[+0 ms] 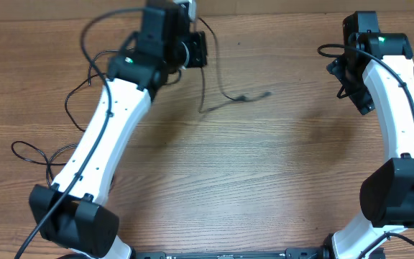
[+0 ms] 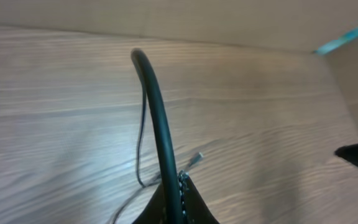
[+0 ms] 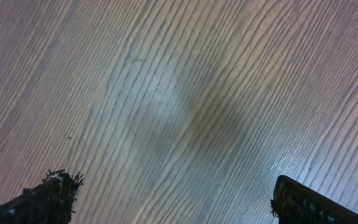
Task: Untangle cables
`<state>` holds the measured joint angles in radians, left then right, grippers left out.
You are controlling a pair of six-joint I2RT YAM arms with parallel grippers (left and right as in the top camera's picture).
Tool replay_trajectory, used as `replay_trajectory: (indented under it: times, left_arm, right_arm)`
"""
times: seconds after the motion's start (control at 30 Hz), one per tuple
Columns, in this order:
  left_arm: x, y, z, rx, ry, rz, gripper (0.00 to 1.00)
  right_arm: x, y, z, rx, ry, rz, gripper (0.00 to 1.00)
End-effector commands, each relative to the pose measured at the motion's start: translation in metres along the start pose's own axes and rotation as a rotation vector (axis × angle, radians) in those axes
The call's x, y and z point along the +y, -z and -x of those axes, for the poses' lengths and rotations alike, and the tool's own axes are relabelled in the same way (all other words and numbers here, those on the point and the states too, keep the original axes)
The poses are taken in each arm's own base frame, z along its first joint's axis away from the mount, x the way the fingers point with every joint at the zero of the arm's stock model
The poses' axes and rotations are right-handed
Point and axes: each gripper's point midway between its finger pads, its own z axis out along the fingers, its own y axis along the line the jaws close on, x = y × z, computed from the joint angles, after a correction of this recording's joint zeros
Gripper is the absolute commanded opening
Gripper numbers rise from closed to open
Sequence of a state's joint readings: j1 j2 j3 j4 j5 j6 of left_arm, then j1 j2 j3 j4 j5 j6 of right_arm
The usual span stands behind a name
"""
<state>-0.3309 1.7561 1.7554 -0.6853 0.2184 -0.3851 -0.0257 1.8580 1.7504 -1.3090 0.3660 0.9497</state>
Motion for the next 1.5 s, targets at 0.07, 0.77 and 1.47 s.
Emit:
replay_trajectory:
  times: [0.07,0.77,1.47]
  left_arm:
    - [0.023,0.017,-0.015,0.074,-0.049,0.144,0.04]
    - [0.159,0.069,-0.090,0.213,0.384,0.805,0.04]
    - [0.158,0.052,-0.049,0.031,0.251,0.810,1.00]
  right_arm:
    - [0.002,0.007,0.009,-0.028,-0.026,0.017,1.00]
    - [0.002,0.007,0.009,-0.028,-0.026,0.017,1.00]
    - [0.002,0.007,0.009,-0.028,-0.026,0.017,1.00]
